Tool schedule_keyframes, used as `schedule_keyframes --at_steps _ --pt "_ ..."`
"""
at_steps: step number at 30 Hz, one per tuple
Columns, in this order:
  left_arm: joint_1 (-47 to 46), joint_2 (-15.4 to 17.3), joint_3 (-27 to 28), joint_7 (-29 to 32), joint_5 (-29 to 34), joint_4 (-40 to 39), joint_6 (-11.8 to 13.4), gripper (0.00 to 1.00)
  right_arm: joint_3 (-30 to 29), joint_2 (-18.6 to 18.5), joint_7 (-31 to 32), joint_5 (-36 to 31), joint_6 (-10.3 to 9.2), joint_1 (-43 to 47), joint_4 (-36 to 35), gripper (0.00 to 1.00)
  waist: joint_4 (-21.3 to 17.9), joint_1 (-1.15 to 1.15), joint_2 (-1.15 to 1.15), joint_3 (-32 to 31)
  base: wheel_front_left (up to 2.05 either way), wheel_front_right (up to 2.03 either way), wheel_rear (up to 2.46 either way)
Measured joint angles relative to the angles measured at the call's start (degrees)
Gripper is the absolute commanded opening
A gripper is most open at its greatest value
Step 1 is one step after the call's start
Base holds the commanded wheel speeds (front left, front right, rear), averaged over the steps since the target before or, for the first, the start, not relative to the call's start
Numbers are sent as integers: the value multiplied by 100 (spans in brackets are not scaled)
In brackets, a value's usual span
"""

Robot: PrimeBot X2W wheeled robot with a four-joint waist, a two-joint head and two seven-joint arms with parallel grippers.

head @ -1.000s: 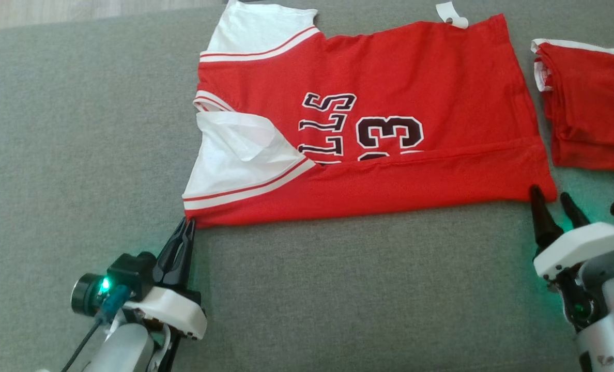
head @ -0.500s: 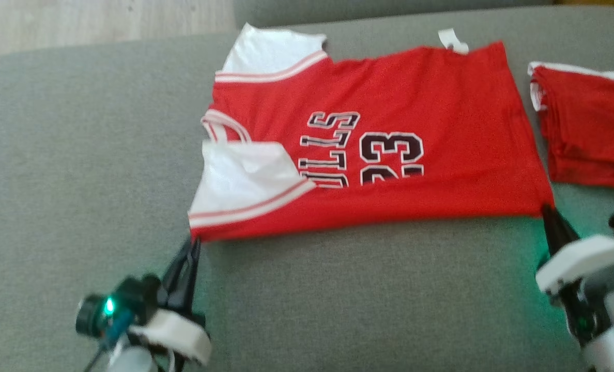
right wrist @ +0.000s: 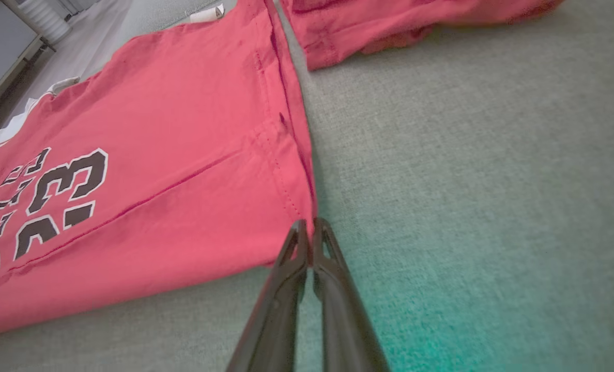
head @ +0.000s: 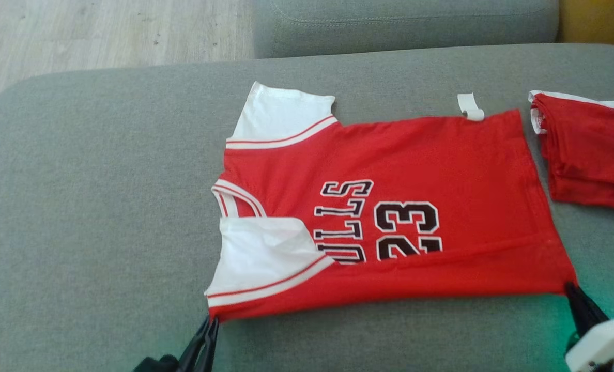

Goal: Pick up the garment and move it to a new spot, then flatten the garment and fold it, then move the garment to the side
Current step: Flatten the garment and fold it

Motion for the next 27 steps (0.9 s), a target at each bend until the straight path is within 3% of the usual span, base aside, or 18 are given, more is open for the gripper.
schedule_keyframes --at_steps 7,8,9,10,11,12,13,20,27 --pt "193 167 -78 130 7 -374 118 0 -411 116 299 -213 0 363 -515 0 -30 0 0 71 0 0 0" --pt "192 166 -86 134 7 -382 118 0 -449 158 310 -263 0 369 -555 35 -37 1 0 80 0 0 0" --pt "189 165 -100 155 2 -382 114 0 -470 183 350 -320 0 368 -587 79 -43 1 0 87 0 0 0" --pt "185 164 -123 219 2 -380 105 0 -492 200 353 -368 0 369 -605 100 -49 1 0 91 0 0 0" --pt "179 163 -147 276 1 -368 82 0 -532 226 359 -413 0 369 -630 100 -57 0 0 95 0 0 0" --pt "170 156 -162 325 1 -349 59 44 -588 264 358 -468 0 370 -657 100 -65 0 0 100 0 0 0" --pt "160 153 -176 394 -1 -326 59 100 -643 305 358 -530 0 370 -692 100 -76 0 0 102 0 0 0" --pt "-133 241 -233 901 -59 -459 -100 100 -775 477 357 -671 0 367 -1065 100 -221 0 0 189 0 0 0" --pt "-2066 661 213 1502 -322 -768 -753 100 -559 668 367 -794 0 238 -1339 100 -484 1 0 474 0 0 0"
